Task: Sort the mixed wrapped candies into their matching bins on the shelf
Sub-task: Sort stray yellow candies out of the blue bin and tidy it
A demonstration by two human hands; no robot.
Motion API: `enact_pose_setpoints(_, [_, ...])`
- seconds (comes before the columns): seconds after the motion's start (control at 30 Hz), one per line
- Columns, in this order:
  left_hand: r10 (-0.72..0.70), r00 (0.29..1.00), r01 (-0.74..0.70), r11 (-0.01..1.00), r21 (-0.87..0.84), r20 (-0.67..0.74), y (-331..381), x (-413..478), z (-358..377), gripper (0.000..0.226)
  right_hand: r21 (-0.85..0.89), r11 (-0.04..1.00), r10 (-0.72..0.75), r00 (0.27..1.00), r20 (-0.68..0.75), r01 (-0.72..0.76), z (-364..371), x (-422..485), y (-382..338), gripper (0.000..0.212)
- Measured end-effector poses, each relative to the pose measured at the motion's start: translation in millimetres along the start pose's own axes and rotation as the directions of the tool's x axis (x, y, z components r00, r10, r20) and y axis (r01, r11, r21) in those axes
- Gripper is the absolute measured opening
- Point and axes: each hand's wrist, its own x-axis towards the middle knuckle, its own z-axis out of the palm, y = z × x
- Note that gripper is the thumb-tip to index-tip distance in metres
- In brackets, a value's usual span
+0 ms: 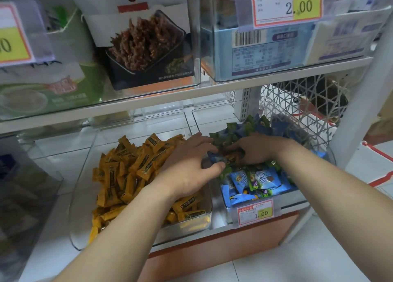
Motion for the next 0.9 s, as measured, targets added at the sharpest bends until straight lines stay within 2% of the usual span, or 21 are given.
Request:
enact_pose_setpoints(0.13, [0.005,1.0,-0.005,1.0,-0.015,-0.009,0.9,1.2,1.3,0.052,0.062,0.998,-0.021,0.999,-0.05,0.024,2.5,-0.9,-1.1,0.045])
enact_pose_setpoints(0.23, [-0.006,1.0,0.006,1.0,-0.02,-0.011,1.9,1.9,2.3,0.051,0.193,0.977,-0.064,0.988,-0.14,0.091,5.2,0.0,-3.6,0.015])
enact_pose_setpoints(0.33, [-0.008,1.0,0.007,1.0,-0.019,-0.02,2.2,2.7,2.9,0.05,0.199,0.974,-0.08,0.984,-0.159,0.111,9.0,0.0,-8.5,0.014])
enact_pose_setpoints(0.47, [-0.011,1.0,0.01,0.999,-0.034,-0.02,1.7,2.6,3.6,0.05,0.185,0.974,-0.055,0.933,-0.356,0.129,6.0,-3.3,-10.7,0.003])
enact_pose_setpoints(0.53, [-0.022,1.0,0.021,0.999,-0.047,-0.017,1.7,2.4,2.9,0.052,0.226,0.964,-0.023,0.895,-0.446,0.137,-0.8,-7.0,-8.1,0.005])
enact_pose_setpoints(0.77, [-0.069,0.995,0.059,0.989,-0.139,-0.068,6.8,0.4,1.7,0.06,0.467,0.835,0.058,0.795,-0.603,0.293,-20.5,-21.8,0.4,0.013])
enact_pose_setpoints(0.9, [-0.129,0.972,0.107,0.987,-0.119,-0.194,15.1,4.9,5.0,0.092,0.544,0.746,0.091,0.751,-0.654,0.384,-29.6,-33.0,-10.0,0.016])
